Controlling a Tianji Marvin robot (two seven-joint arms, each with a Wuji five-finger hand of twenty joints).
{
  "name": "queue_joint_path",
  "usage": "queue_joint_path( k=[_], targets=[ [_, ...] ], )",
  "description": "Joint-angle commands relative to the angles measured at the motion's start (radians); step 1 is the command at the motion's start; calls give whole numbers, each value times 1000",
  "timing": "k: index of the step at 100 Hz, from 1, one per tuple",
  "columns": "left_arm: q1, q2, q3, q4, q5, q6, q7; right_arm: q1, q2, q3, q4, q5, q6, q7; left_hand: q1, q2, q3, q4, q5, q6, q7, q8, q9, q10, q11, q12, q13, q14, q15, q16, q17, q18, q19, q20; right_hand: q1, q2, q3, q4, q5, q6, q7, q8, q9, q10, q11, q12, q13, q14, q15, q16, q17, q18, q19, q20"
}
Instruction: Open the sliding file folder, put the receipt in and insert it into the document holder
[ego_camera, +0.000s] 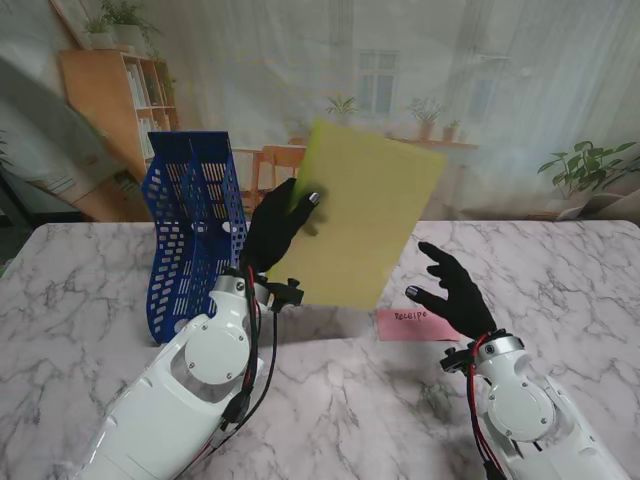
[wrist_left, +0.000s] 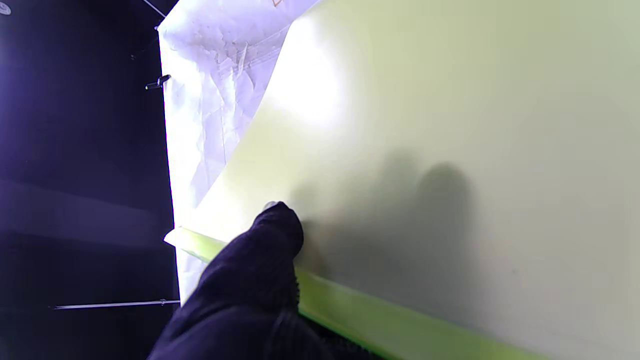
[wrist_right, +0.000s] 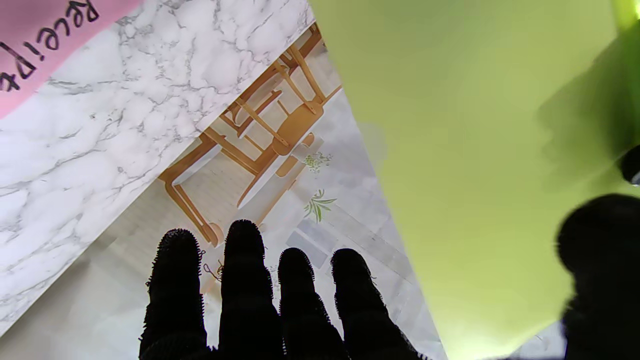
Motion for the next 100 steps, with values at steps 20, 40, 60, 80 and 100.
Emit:
queue_joint_path(
  k=[20,40,60,80,100],
  targets=[
    [18,-12,23,6,-58,24,-33,26,0,-6,53,49,5,43,72,30,102,-11,23,-36,11,27,17,10,39,35,34,89,47,31,58,-32,88,22,-138,-120,135,-46,-106,-62,-16,-22,-51,-37,-79,-39,-73,-54,-78,-7,-59,-27,-73,26],
    [18,-22,48,19,-92,43,-32,35,2,-15,52,138,0,95,72,30,102,-11,24,-34,7,25,20,11,37,38,36,91,44,34,57,-27,90,19,-88,-143,127,-47,-91,-88,-97,-8,-51,-58,-169,-77,-110,-61,-113,-11,-78,-20,-195,48],
    [16,-32,70,30,-119,57,-23,39,4,-24,52,154,-6,110,72,29,101,-11,24,-34,6,24,22,12,37,39,37,92,45,35,57,-26,92,18,-69,-136,112,-43,-33,-130,20,99,-53,-76,-209,-89,-128,-66,-127,-10,-69,-26,-280,137],
    [11,-38,82,44,-126,71,-17,34,6,-20,45,161,-26,119,72,30,100,-11,23,-33,6,24,22,12,38,40,36,93,44,36,56,-25,95,18,-26,-146,98,-38,86,-277,287,303,-45,-95,-158,-64,-126,-67,-126,-9,-59,-36,-328,205],
    [-7,-49,87,79,-126,87,1,20,8,-8,27,171,-53,125,72,30,100,-11,21,-32,5,22,21,12,38,41,34,94,45,38,52,-24,98,18,54,-158,70,-29,210,-370,538,517,41,-81,101,45,-106,-57,-122,-13,-46,-43,-347,221]
  ],
)
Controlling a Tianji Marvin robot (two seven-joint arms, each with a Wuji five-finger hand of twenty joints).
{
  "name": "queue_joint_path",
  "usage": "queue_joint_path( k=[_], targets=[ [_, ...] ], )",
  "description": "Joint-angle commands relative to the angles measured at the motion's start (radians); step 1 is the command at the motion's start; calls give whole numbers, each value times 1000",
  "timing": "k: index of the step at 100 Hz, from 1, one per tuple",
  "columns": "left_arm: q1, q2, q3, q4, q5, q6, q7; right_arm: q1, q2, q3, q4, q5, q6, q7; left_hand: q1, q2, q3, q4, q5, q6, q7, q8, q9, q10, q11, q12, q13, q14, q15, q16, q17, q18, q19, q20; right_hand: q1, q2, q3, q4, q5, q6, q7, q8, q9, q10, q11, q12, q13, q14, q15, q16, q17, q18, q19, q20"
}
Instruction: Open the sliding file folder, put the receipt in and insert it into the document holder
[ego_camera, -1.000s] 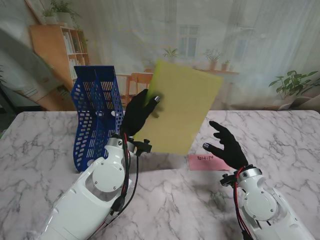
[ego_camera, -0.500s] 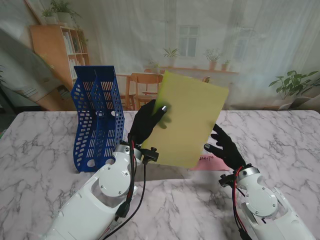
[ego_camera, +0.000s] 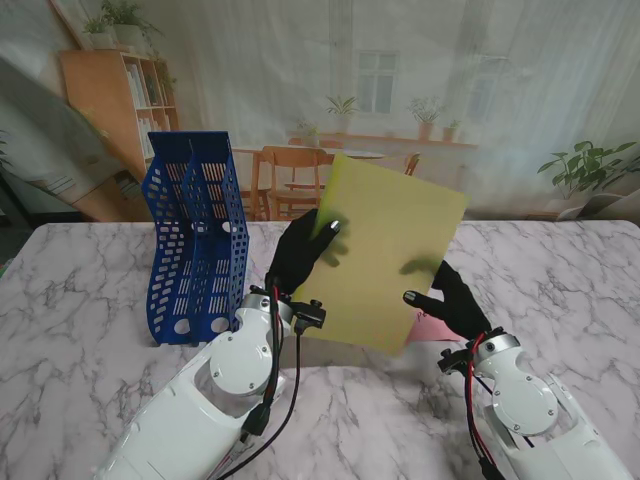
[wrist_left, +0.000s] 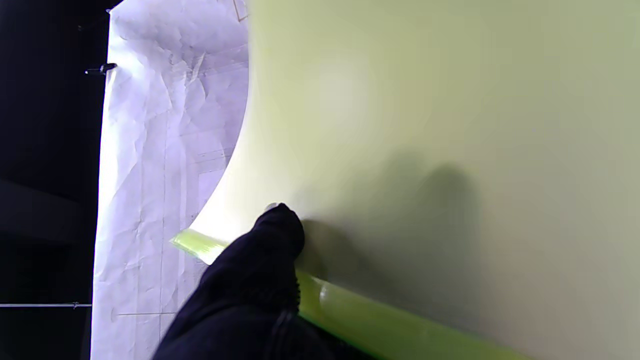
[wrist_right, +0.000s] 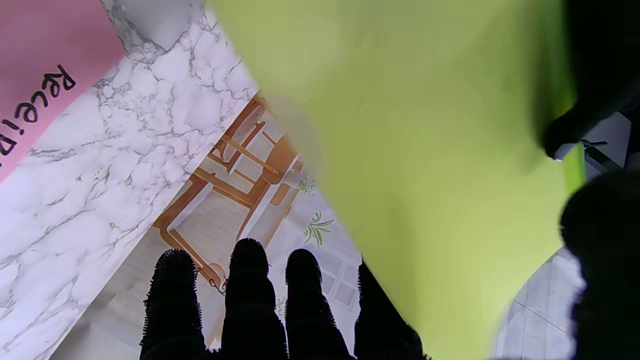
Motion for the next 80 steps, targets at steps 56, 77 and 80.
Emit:
queue_joint_path(
  k=[56,77,80],
  targets=[
    [-24,-6,9,79,-33,79,-69,-23,-14,3,-47,83,-47,-26,72,22,81,-8,11,-25,-106,-87,13,17,-9,-7,31,75,20,3,47,-39,68,16,569,33,143,-70,257,-93,355,-92,806,-34,362,158,579,-7,232,73,282,97,430,-179],
    [-10,15,-14,72,-38,104,-127,-16,-17,-1,-38,76,-57,-40,72,13,24,2,20,-13,-177,-97,39,1,-11,-15,38,71,22,9,47,-40,78,24,641,35,185,-61,302,-44,353,-170,964,-35,524,206,767,-8,367,127,360,47,714,-218],
    [-9,17,-17,72,-38,105,-134,-15,-17,-1,-37,77,-60,-42,72,11,18,2,25,-12,-173,-93,45,0,-9,-14,45,71,25,10,53,-39,83,25,646,33,191,-60,306,-40,353,-174,972,-34,533,211,779,-9,375,130,371,35,731,-220]
  ],
)
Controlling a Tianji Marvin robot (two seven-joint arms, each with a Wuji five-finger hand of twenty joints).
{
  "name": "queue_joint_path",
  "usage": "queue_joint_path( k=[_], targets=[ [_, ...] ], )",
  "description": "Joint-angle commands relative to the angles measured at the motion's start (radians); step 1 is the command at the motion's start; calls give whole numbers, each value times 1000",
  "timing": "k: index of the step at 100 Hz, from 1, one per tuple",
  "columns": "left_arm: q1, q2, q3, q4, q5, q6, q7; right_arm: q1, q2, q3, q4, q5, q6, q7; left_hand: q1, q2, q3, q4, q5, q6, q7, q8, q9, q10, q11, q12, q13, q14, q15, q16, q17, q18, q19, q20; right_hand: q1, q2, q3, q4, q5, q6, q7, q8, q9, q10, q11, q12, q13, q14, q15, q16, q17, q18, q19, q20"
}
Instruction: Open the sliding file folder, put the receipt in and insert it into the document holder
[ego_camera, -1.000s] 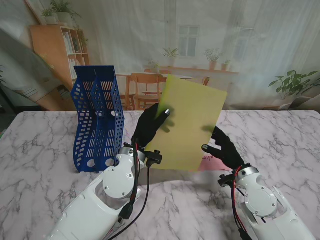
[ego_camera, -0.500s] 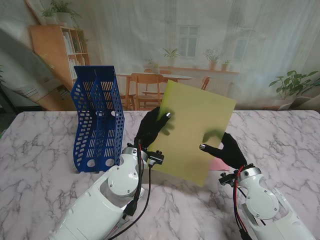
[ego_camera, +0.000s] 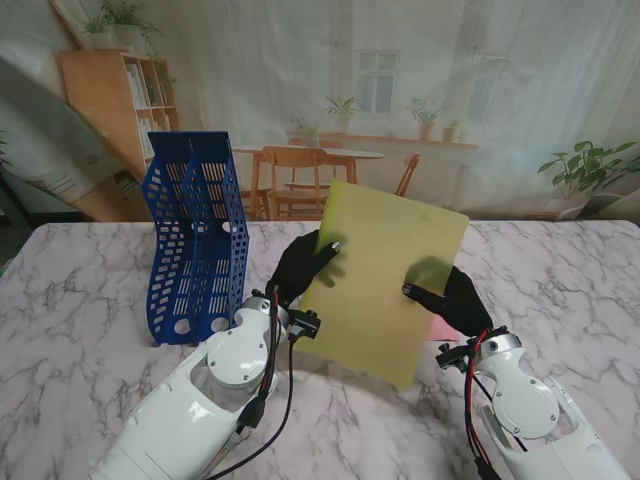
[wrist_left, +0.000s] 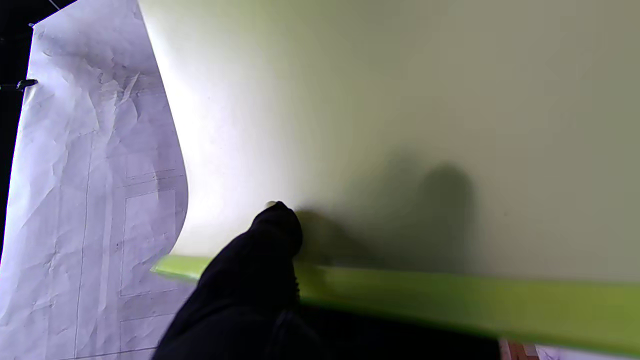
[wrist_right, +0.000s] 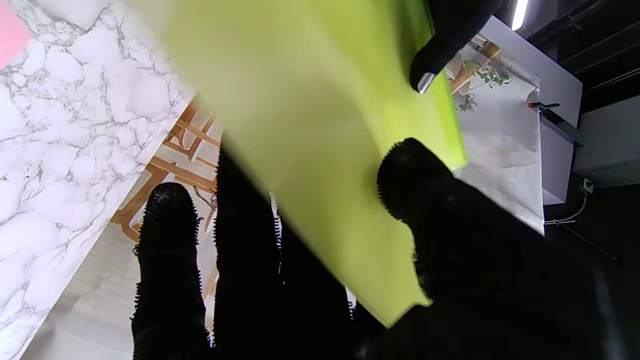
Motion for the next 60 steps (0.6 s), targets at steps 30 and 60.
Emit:
queue_joint_path(
  k=[30,60],
  targets=[
    [12,26,-7,-18,-39,23,-100,-15,11,9,-27,76,-6,92,72,8,22,14,59,-55,86,79,77,-16,9,7,58,70,37,14,58,-36,87,30,48,-4,72,-2,-8,-3,49,31,-286,22,-308,-101,-167,11,-108,-19,-53,-30,31,-70],
    [6,28,5,-20,-56,24,-123,-24,8,11,-45,119,-2,97,72,9,17,14,57,-59,90,71,80,-19,3,9,56,70,33,13,54,-33,86,28,91,16,146,-10,-51,1,44,-5,-92,-6,-261,-101,-4,2,-21,4,88,17,95,-63]
  ],
)
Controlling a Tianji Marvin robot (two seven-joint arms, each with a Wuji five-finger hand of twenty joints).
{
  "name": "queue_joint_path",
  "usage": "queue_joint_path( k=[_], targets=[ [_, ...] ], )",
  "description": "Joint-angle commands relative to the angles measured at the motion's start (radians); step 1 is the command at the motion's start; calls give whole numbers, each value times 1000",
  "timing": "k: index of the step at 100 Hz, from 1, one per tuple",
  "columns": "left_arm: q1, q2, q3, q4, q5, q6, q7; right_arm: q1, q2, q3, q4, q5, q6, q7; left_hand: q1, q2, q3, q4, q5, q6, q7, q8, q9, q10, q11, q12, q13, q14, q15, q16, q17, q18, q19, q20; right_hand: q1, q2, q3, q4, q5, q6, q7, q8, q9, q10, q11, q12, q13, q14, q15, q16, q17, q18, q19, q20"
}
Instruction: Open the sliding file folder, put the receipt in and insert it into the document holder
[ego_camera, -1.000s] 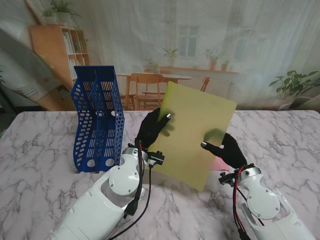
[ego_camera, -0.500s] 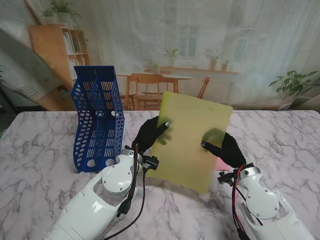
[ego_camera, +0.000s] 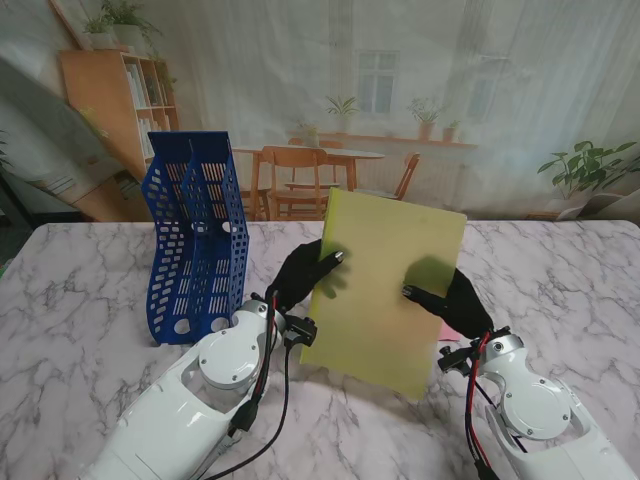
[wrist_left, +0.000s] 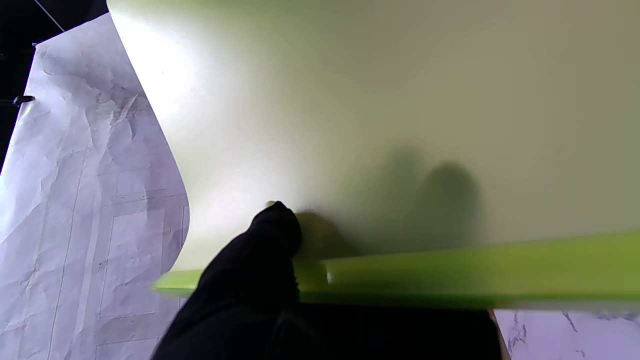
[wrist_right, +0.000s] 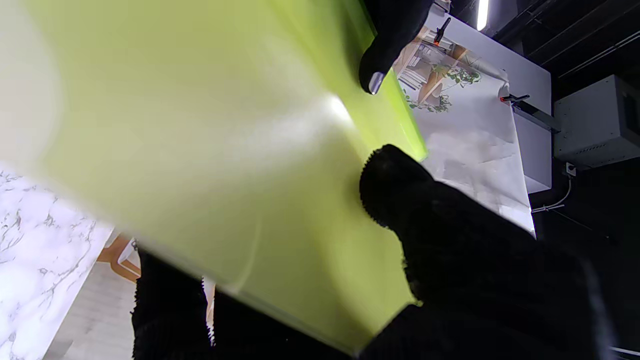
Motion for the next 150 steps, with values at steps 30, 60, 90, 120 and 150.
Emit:
queue_joint_path(
  k=[30,60,90,120,150],
  targets=[
    [-16,11,8,6,12,6,-69,7,-35,-12,13,-23,-78,-135,33,0,-203,77,10,-40,-157,-68,-14,-24,-38,-14,-39,79,-4,14,-46,-24,21,43,89,20,128,-17,147,-133,27,-44,178,-3,296,111,239,15,280,122,162,-7,160,-2],
    [-17,28,-20,-12,40,16,-100,-1,-48,7,18,-30,-135,-191,-11,-11,-187,86,11,-40,-229,-55,-44,-30,-61,-29,-79,77,-30,12,-93,-14,-14,50,90,29,130,-18,143,-137,35,-15,172,-10,350,178,255,6,349,164,185,-13,183,4],
    [-16,42,-35,-26,38,30,-145,-14,-50,30,14,-21,-164,-198,72,-7,-175,80,92,-109,-154,15,-149,-45,-152,-76,-162,48,-109,-4,-193,-7,-118,46,89,32,127,-18,142,-143,37,-12,170,-10,358,189,255,7,357,169,179,-15,182,4],
    [-20,53,-48,-43,15,66,-197,-23,-50,37,2,-13,-165,-199,72,-31,-32,46,107,-96,-88,14,-27,-57,-81,-40,-84,34,-71,8,-125,-19,-71,70,90,34,124,-17,141,-144,36,-13,170,-9,357,192,253,8,357,170,172,-16,181,5],
    [-25,52,-46,-34,-1,50,-201,-22,-51,31,-1,-14,-158,-203,72,-34,-36,46,125,-121,-56,-4,19,-82,-79,-38,-66,20,-67,8,-112,-26,-65,68,90,35,124,-17,142,-144,35,-13,171,-8,362,198,254,9,365,174,173,-14,183,6]
  ],
)
